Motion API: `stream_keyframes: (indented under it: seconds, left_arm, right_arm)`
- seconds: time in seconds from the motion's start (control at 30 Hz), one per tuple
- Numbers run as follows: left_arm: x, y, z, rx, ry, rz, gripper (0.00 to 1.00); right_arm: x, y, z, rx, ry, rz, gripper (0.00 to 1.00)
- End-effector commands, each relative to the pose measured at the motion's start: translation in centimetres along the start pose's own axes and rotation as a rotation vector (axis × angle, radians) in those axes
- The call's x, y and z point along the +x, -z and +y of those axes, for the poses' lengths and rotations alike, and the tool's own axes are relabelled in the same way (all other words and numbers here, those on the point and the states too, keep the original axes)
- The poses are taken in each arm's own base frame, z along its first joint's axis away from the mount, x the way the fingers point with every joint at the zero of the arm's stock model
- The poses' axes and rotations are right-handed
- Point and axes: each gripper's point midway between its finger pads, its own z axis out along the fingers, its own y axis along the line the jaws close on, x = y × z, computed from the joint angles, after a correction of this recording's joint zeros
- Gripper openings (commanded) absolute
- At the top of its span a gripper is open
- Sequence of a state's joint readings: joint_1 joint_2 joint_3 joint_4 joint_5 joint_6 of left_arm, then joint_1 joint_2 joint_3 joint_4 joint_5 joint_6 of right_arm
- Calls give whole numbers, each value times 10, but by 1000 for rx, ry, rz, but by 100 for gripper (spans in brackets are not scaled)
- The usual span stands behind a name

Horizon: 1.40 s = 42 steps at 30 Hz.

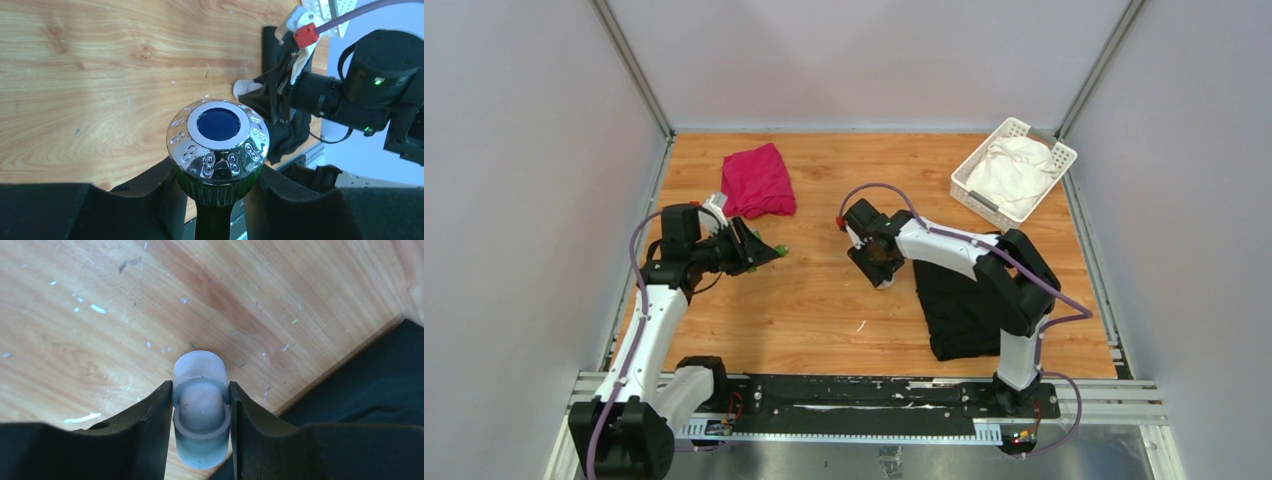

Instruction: Install the water faucets

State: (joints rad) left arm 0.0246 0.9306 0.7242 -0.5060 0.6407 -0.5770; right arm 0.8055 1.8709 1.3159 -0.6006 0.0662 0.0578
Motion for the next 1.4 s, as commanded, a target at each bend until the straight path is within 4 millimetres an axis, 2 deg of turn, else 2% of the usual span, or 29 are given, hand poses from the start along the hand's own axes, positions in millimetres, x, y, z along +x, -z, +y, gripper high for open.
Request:
stream_keyframes:
  seconds: [0.0, 0.1, 0.23, 0.3, 0.43, 0.5, 0.6, 0.67, 0.8, 0.9, 1.0, 1.13, 1.37]
  left_arm:
    - [2, -3, -30, 67, -58, 47, 0]
    - [9, -8, -53, 181, -84, 93, 0]
    - [23, -4, -91, 461, -66, 184, 0]
    - [27, 3, -109, 550, -105, 194, 0]
    - [21, 24, -137, 630, -218, 142, 0]
    - [18, 35, -150, 670, -251, 127, 0]
    - [12, 48, -166, 710, -285, 115, 0]
    - [9, 58, -177, 735, -305, 111, 0]
    - [6, 79, -200, 797, -372, 110, 0]
    - [15, 101, -215, 865, -485, 107, 0]
    - [32, 115, -218, 934, -639, 100, 0]
    - [39, 112, -213, 956, -796, 20, 0]
    - [35, 105, -216, 955, -1080, -180, 0]
  right_arm:
    - [-11, 37, 1, -142, -116, -113, 0]
    - [-25, 61, 0, -211, -152, -215, 0]
    - [-43, 113, 2, -316, -147, -416, 0]
    - [-50, 147, 5, -406, -145, -542, 0]
    - [-59, 218, -6, -489, -139, -852, 0]
    - [-60, 240, -4, -516, -110, -967, 0]
    - [-56, 269, 10, -597, -50, -1123, 0]
    - [-52, 277, 17, -645, -42, -1189, 0]
    - [-48, 305, 27, -727, 16, -1367, 0]
    - [-45, 321, 35, -769, 90, -1425, 0]
    - [-39, 326, 46, -821, 193, -1429, 0]
    - [-29, 328, 58, -883, 286, -1401, 0]
    - [-21, 333, 59, -850, 276, -1414, 0]
